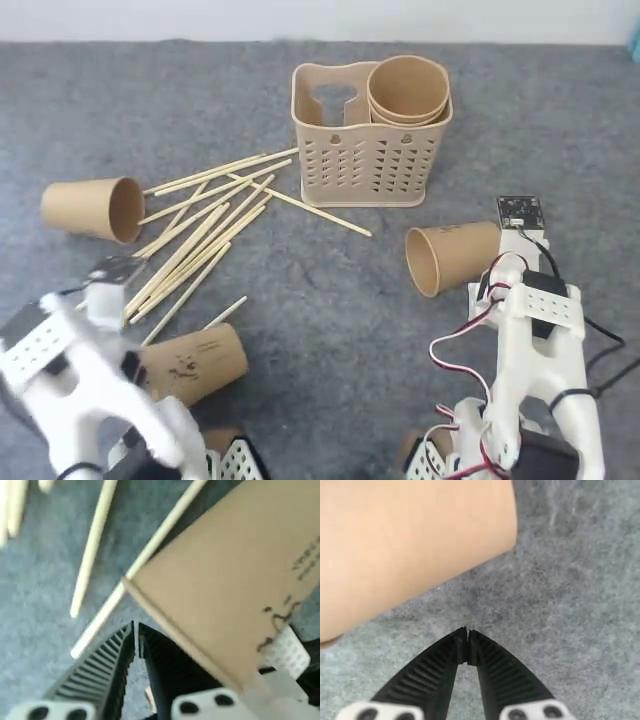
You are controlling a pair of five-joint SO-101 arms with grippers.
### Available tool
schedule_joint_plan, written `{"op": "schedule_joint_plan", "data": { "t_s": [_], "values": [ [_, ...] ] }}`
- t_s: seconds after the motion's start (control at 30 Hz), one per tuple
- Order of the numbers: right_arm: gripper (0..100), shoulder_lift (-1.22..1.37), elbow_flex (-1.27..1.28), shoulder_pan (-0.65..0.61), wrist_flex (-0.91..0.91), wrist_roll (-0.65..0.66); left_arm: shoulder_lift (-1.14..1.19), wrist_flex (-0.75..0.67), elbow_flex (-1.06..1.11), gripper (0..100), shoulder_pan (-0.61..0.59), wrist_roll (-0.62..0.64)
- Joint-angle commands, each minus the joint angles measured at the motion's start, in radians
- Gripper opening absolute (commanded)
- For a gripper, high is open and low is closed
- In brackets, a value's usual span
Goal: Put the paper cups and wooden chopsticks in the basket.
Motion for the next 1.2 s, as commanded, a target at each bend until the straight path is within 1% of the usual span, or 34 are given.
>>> {"op": "schedule_joint_plan", "data": {
  "t_s": [0.0,0.03,0.1,0.27,0.4,0.5,0.6,0.73,0.87,0.97,1.07,1.17],
  "values": [
    [0.9,-0.045,-0.003,-0.010,-0.015,0.014,-0.006,0.008,-0.033,1,0.167,0.012],
    [0.9,-0.045,-0.003,-0.010,-0.015,0.014,-0.006,0.011,-0.038,1,0.204,0.043],
    [0.9,-0.047,-0.003,-0.010,-0.015,0.014,-0.006,-0.026,-0.045,1,0.295,0.141],
    [0.9,-0.048,-0.002,-0.010,-0.015,0.014,-0.006,-0.199,-0.047,1,0.497,0.420],
    [0.9,-0.048,-0.002,-0.010,-0.015,0.014,-0.006,-0.242,-0.061,1,0.674,0.571],
    [0.9,-0.048,-0.002,-0.008,-0.015,0.014,-0.006,-0.250,-0.111,1,0.789,0.695],
    [0.9,-0.048,-0.002,-0.007,-0.015,0.014,-0.006,-0.242,-0.165,1,0.890,0.770],
    [0.9,-0.048,-0.003,-0.005,-0.015,0.014,-0.006,-0.241,-0.174,1,1.002,0.809],
    [0.9,-0.048,-0.005,-0.005,-0.015,0.015,-0.008,-0.170,-0.194,1,1.094,0.844],
    [0.9,-0.048,-0.005,-0.007,-0.015,0.037,-0.008,-0.084,-0.243,1,1.171,0.890],
    [0.9,-0.048,-0.005,-0.008,-0.016,0.037,-0.008,0.002,-0.317,1,1.234,0.968],
    [0.9,-0.048,-0.005,-0.008,-0.016,0.037,-0.008,0.058,-0.389,1,1.277,1.056]
  ]
}}
